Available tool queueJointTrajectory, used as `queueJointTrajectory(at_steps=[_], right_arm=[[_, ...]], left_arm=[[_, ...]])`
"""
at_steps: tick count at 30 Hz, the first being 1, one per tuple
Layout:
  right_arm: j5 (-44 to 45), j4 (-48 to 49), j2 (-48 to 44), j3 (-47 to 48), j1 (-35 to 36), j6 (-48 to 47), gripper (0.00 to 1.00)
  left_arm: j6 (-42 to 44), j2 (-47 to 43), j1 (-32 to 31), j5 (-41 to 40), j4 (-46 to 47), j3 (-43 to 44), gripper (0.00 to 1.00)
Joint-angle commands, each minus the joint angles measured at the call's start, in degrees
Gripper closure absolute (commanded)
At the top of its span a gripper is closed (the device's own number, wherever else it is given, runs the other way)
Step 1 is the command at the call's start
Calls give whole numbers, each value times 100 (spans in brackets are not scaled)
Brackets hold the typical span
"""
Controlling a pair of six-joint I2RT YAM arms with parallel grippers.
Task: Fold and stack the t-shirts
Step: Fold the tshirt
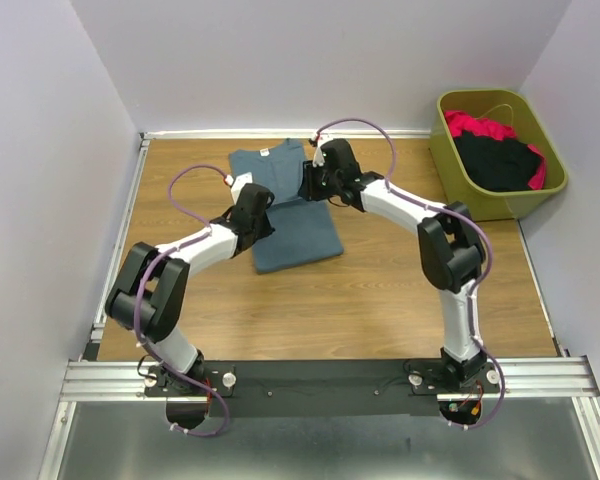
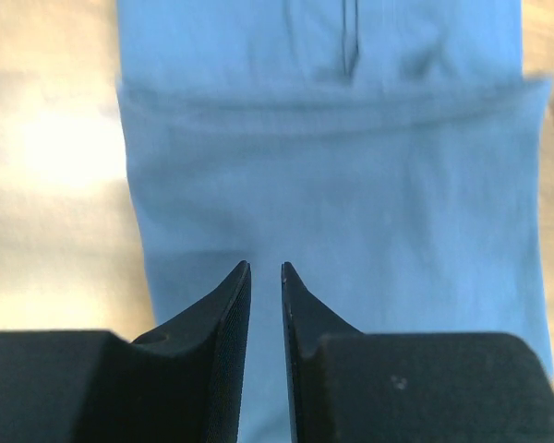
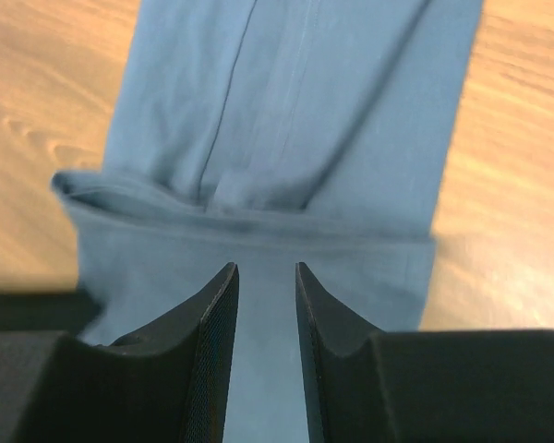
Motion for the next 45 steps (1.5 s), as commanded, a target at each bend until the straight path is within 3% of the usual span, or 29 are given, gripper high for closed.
queueJointTrajectory(at_steps=[1,11,16,19,23,29,33,37,45], right_arm=[[23,19,-678,-548,3,31,62],[15,19,-1549,-1515,-137,101,62],[-591,37,-1742,-1796,-427,487,62],[-1100,89,-1865,-1998,-568,734,62],[-1838,273,-2006,-2367,-629,927,62],[-2646,1213,-2130,-3280,-717,1199,62],[-3008,2346,-2024,-3949,-884,1490,62],[-3307,3269,-1577,-4459,-1156,1938,64],[-3009,3587,-1215,-5048,-1552,2018,65]], left_arm=[[425,510,285,105,14,513,73],[821,1882,1041,342,-363,2104,73],[909,2015,1314,685,-575,2483,73],[813,1445,1306,1106,-426,2089,73],[532,42,1192,1676,-13,730,73],[-48,-1147,586,2223,583,-914,73],[-426,-1325,497,2268,1077,-1752,73],[-724,-966,497,2093,1411,-2166,75],[-1270,-1158,497,1740,1526,-2790,78]])
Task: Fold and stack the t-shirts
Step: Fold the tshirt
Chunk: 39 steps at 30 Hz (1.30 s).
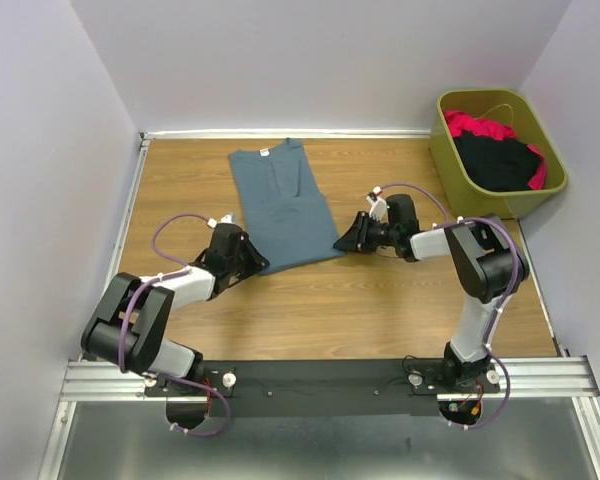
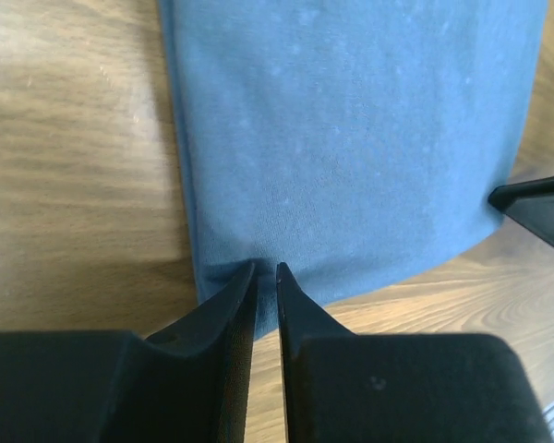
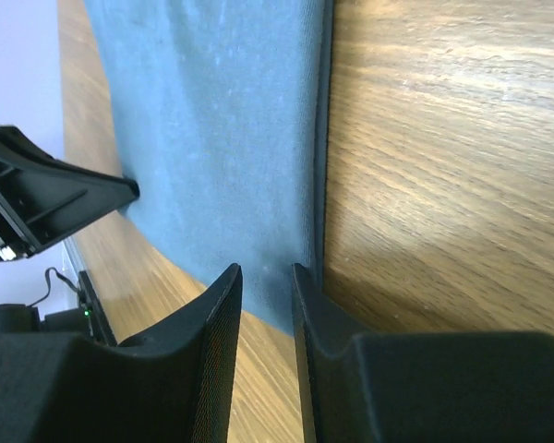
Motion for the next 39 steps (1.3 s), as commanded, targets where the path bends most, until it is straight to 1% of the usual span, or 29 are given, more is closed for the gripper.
queueJointTrajectory(at_steps=[1,5,6,7,8,10,11,13,14,15,16,18,20,21,23,24,26,28,29,31,32,34,37,39], right_arm=[[80,342,9,-286,-153,15,65],[36,70,-395,-111,-162,-2,65],[1,-61,-483,-32,-154,7,65],[-43,-106,-675,30,-154,15,64],[-87,-133,-764,161,-119,76,64],[-245,-151,-905,293,-49,164,62],[-420,-142,-949,485,74,252,61],[-597,-107,-924,680,276,349,59],[-667,-63,-889,750,399,402,57],[-720,77,-801,838,626,515,54],[-720,174,-748,865,733,586,53],[-720,567,-494,874,988,867,52],[-729,754,-248,909,1138,1008,52],[-720,894,6,918,1278,1070,52],[-703,1053,271,909,1375,1158,52],[-738,1323,437,892,1419,1306,52],[-747,1615,886,769,1428,1474,53],[-659,1730,1263,742,1428,1475,53],[-624,1730,1370,716,1420,1466,53],[-615,1730,1554,698,1420,1457,53],[-632,1730,1616,681,1428,1457,54],[-624,1722,1512,602,1420,1466,54],[-650,1678,1099,619,1428,1527,53],[-711,1686,845,733,1516,1684,52]], left_arm=[[-341,-201,7,-329,-126,-362,78],[-219,-884,-1,-557,-600,-214,77],[-184,-1017,7,-576,-845,-160,77],[-96,-1158,7,-776,-969,-99,77],[-52,-1412,7,-839,-1092,32,77],[88,-1650,7,-1005,-1470,165,75],[141,-1878,7,-1067,-1724,305,75],[238,-2099,-1,-1199,-1980,446,74],[369,-2352,-1,-1374,-2103,586,72],[405,-2494,7,-1480,-2356,657,71],[466,-2643,-1,-1707,-2481,727,68],[660,-3083,7,-1928,-2797,938,64],[756,-3547,7,-2226,-2991,1113,60],[861,-3689,7,-2289,-3114,1158,57],[932,-4118,7,-2473,-3229,1246,52],[968,-4261,16,-2518,-3307,1255,49],[1029,-4620,16,-2632,-3361,1264,42],[1091,-4858,25,-2676,-3422,1255,37],[1074,-5086,25,-2746,-3492,1238,28],[1099,-5307,25,-2808,-3519,1211,22],[1082,-5525,25,-2886,-3537,1168,13],[1056,-5755,25,-2975,-3589,1115,2],[1126,-6273,25,-3063,-3546,957,1],[1370,-6669,25,-3028,-3406,817,1]])
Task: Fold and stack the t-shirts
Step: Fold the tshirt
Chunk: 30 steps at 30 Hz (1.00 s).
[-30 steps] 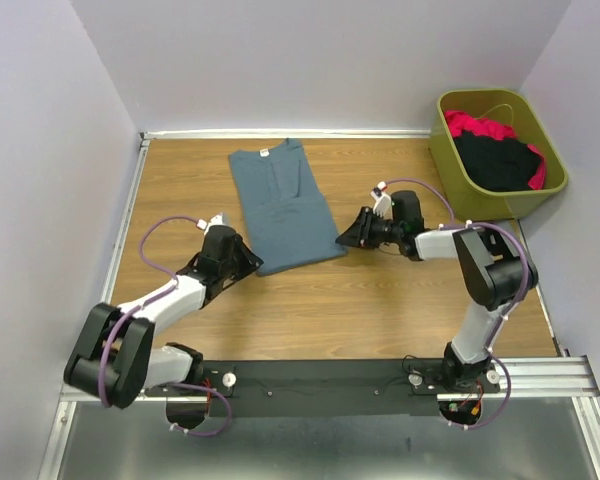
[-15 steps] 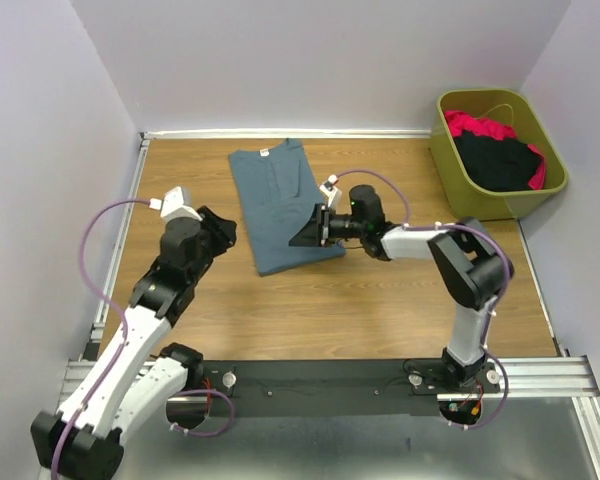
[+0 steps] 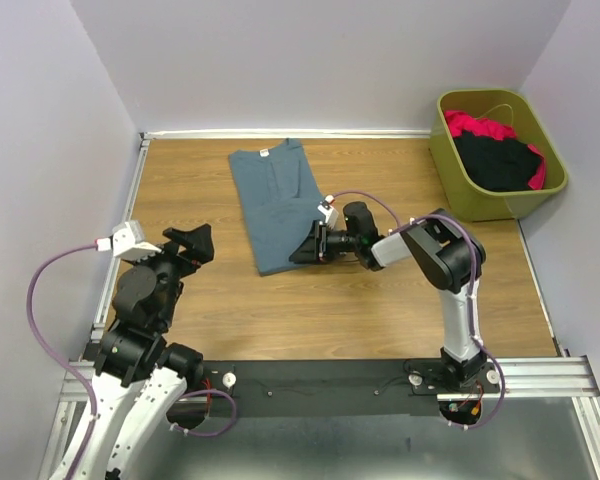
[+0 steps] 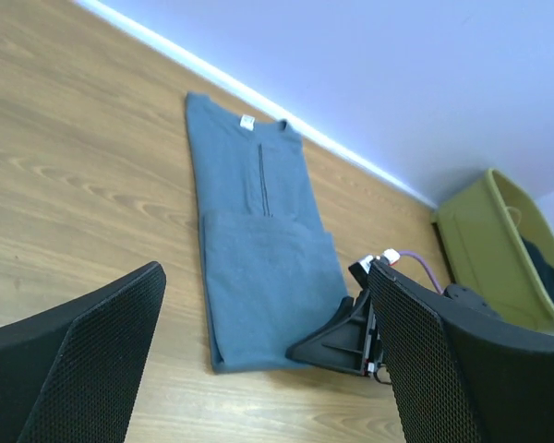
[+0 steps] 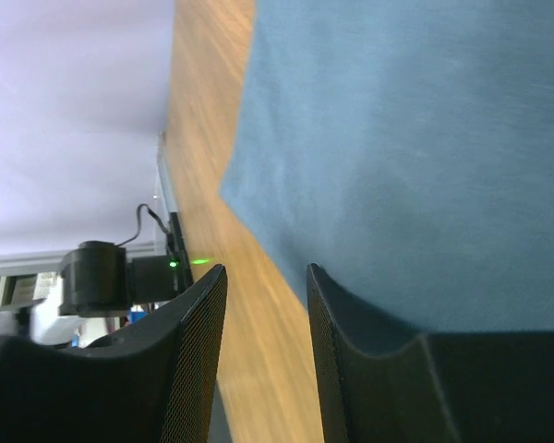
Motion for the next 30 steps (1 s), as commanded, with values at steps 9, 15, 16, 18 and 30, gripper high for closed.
queueJointTrajectory(at_steps=[9,15,16,18,30], right_arm=[[204,17,-43,1044,877,546,52],[205,333,958,1387,1141,819,52],[231,359,1055,1405,1159,819,52],[275,395,1301,1397,1194,819,52],[319,-140,-93,826,993,433,53]], left_arm=[[762,-1045,16,-54,473,-495,2],[798,-1019,25,-19,543,-539,2],[806,-1019,16,-10,552,-530,2],[815,-1019,16,25,552,-530,3],[842,-1019,25,95,587,-548,4]])
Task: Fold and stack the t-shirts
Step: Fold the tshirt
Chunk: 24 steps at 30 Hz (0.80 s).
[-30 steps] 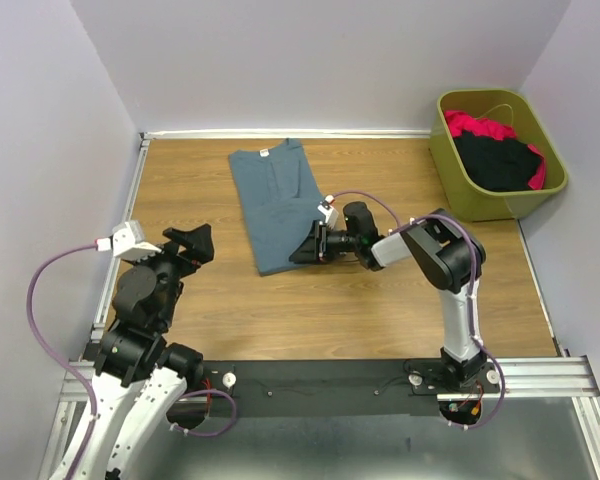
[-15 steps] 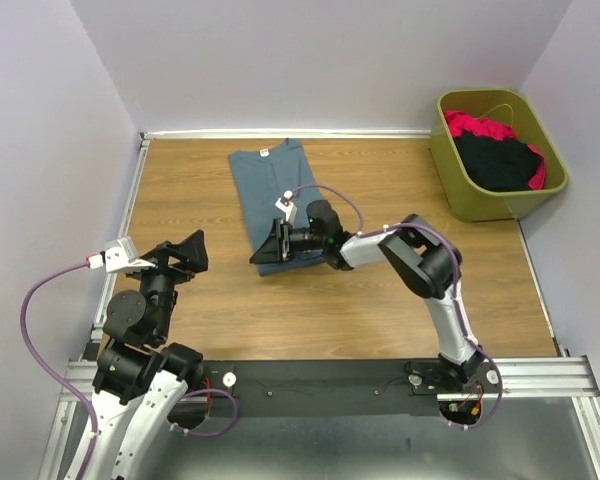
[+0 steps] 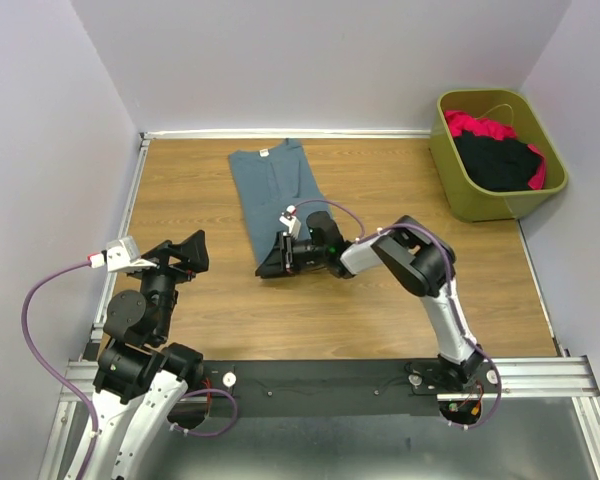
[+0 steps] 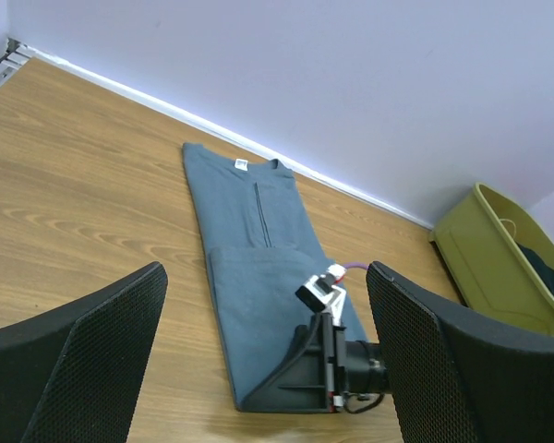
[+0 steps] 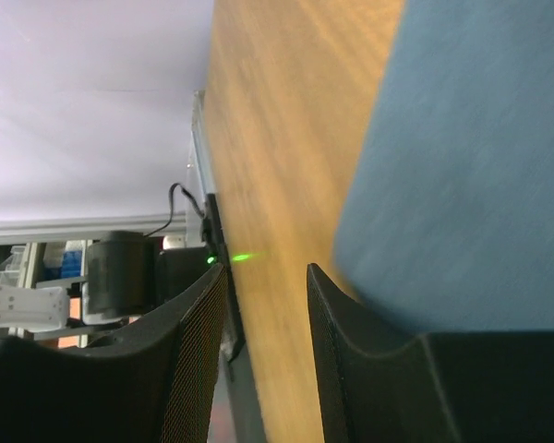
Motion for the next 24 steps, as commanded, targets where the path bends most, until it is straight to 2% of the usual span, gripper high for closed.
queueJointTrajectory(at_steps=[1,5,9,16,20,24], right_arm=[[210,-525,-1193,-261,-190,-474,53],[202,-1080,-1714,-577,-603,-905,52],[26,-1186,-1978,-1060,-1366,-1151,52],[61,-1046,-1585,-1711,-2114,-1547,53],[70,-729,-1206,-2001,-2326,-1477,53],[17,-720,-1310,-2168,-2432,-1591,53]], left_arm=[[64,-15,25,76,130,-49,4],[64,-7,16,76,130,-67,4],[55,20,16,85,139,-67,4],[72,64,16,93,139,-58,4],[72,107,25,85,121,-49,4],[72,160,16,85,139,-67,4]])
